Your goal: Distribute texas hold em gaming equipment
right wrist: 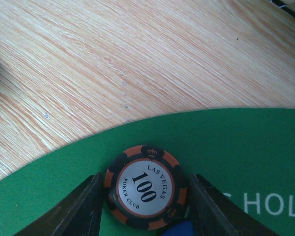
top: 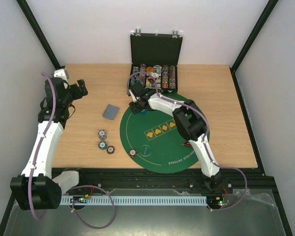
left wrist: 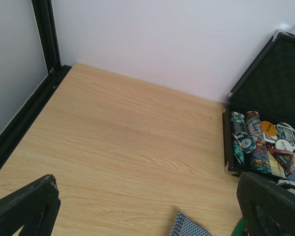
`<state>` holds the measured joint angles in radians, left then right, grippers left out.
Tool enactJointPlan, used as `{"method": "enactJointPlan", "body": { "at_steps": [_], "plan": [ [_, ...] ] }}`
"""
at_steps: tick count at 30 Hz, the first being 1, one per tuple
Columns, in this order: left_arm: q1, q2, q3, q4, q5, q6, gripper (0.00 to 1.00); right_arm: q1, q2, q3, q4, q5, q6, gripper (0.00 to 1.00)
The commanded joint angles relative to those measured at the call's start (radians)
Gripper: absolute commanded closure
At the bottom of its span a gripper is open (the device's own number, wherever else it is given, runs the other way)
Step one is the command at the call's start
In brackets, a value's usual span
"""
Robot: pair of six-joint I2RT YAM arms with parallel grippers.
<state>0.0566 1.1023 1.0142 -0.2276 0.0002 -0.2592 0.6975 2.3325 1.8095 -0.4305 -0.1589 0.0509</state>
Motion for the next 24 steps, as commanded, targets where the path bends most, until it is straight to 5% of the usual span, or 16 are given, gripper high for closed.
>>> {"method": "enactJointPlan", "body": {
  "at_steps": [1, 16, 24],
  "plan": [
    [0.003, 0.007, -0.008, 0.018, 0.012, -0.006, 0.01, -0.004, 0.029, 0.043, -0.04, 0.019, -0.02, 0.51],
    [0.003, -0.024, -0.016, 0.028, -0.026, -0.009, 0.0, -0.001, -0.091, 0.158, -0.093, -0.098, 0.015, 0.2],
    [0.003, -0.017, -0.011, 0.02, -0.048, -0.004, 0.01, 0.133, -0.424, -0.298, 0.208, -0.103, 0.13, 0.13]
  ]
}}
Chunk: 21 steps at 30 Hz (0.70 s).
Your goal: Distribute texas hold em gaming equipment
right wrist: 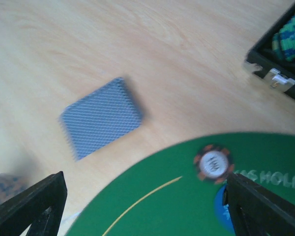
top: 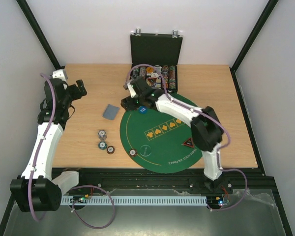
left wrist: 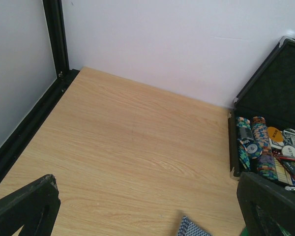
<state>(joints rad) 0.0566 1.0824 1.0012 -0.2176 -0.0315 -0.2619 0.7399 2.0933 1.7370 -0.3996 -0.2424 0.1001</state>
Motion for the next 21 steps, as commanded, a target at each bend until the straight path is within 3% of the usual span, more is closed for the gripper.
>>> {"method": "enactJointPlan", "body": {
  "at_steps": [1, 5, 10, 21],
  "plan": [
    [0.003, 0.006, 0.004, 0.008, -0.012, -0.003, 0.01, 0.117, -0.221, -0.297, 0.226, -0.021, 0.095, 0.13],
    [0.003, 0.008, 0.005, 0.007, -0.004, -0.007, 0.0, 0.251, -0.311, -0.477, 0.32, 0.03, 0.089, 0.12],
    [0.004, 0.008, 0.005, 0.006, -0.015, -0.007, 0.0, 0.384, -0.324, -0.576, 0.362, 0.099, 0.074, 0.1],
    [0.003, 0.017, 0.005, 0.005, -0.021, -0.007, 0.0, 0.491, -0.157, -0.52, 0.357, 0.129, 0.038, 0.1]
  ]
}}
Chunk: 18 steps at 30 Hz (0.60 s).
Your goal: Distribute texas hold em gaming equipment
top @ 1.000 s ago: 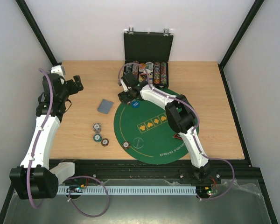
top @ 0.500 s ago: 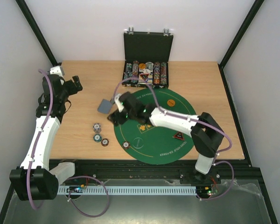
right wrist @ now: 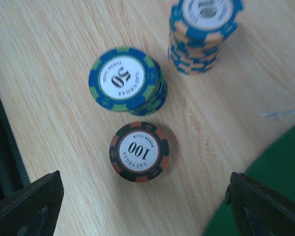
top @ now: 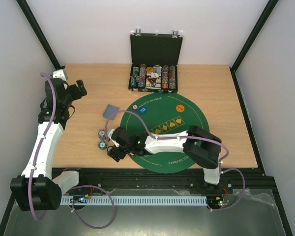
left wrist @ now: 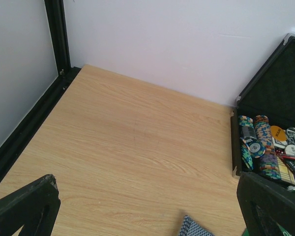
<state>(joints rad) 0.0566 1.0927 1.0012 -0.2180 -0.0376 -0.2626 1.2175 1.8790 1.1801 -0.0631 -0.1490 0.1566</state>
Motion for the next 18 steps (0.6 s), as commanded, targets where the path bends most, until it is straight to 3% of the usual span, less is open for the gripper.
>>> {"method": "enactJointPlan", "body": {
  "at_steps": [1, 11, 18],
  "plan": [
    [0.003, 0.008, 0.005, 0.005, -0.016, -0.005, 0.0, 0.012, 0.068, 0.039, 0.026, 0.033, -0.018, 0.1],
    [0.003, 0.007, 0.006, 0.005, -0.013, -0.006, 0.01, 0.013, 0.148, 0.063, 0.03, 0.018, -0.042, 0.1],
    [0.003, 0.007, 0.007, 0.006, -0.014, -0.007, 0.01, 0.019, 0.203, 0.086, 0.018, 0.019, -0.062, 0.21]
  ]
}}
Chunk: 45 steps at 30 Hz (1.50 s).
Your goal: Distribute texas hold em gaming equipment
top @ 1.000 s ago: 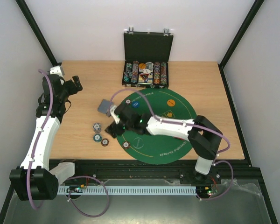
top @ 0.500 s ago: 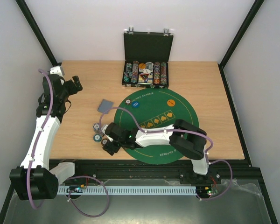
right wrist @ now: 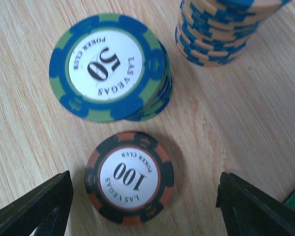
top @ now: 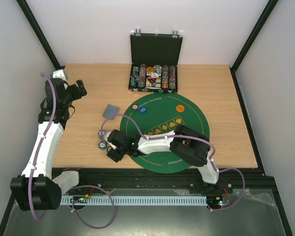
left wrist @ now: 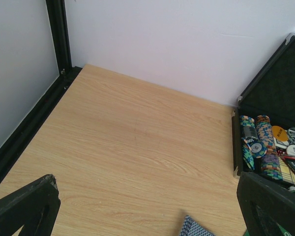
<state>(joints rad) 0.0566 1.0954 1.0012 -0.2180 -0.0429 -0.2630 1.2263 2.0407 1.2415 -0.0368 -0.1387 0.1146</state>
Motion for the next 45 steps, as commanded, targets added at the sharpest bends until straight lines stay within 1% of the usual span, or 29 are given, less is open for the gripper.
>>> {"method": "enactJointPlan", "body": {
  "at_steps": [1, 6, 11, 18, 23, 28, 36, 45],
  "plan": [
    [0.003, 0.004, 0.007, 0.005, -0.008, -0.006, 0.01, 0.011, 0.047, 0.027, -0.008, 0.012, -0.023, 0.22],
    [0.003, 0.004, 0.006, 0.005, -0.007, -0.007, 0.0, 0.015, 0.075, 0.042, -0.014, 0.028, -0.029, 0.35],
    [0.003, 0.003, 0.004, 0.005, -0.006, -0.007, 0.0, 0.019, 0.09, 0.046, -0.024, 0.026, -0.033, 0.43],
    [0.003, 0.003, 0.005, 0.006, -0.005, -0.007, 0.0, 0.027, 0.075, 0.024, -0.04, 0.014, -0.02, 0.57],
    [0.003, 0.002, 0.005, 0.006, -0.003, -0.007, 0.01, 0.032, 0.037, -0.009, -0.033, 0.008, 0.001, 0.66],
    [0.003, 0.001, 0.004, 0.008, -0.002, -0.007, 0.01, 0.032, -0.011, -0.021, -0.018, 0.03, 0.04, 0.7],
    [0.003, 0.0, 0.002, 0.01, -0.003, -0.008, 0.0, 0.032, -0.09, -0.011, 0.027, 0.05, 0.096, 0.7],
    [0.003, 0.0, 0.001, 0.009, 0.0, -0.008, 0.01, 0.023, -0.13, -0.022, 0.0, 0.104, 0.112, 0.7]
  ]
}}
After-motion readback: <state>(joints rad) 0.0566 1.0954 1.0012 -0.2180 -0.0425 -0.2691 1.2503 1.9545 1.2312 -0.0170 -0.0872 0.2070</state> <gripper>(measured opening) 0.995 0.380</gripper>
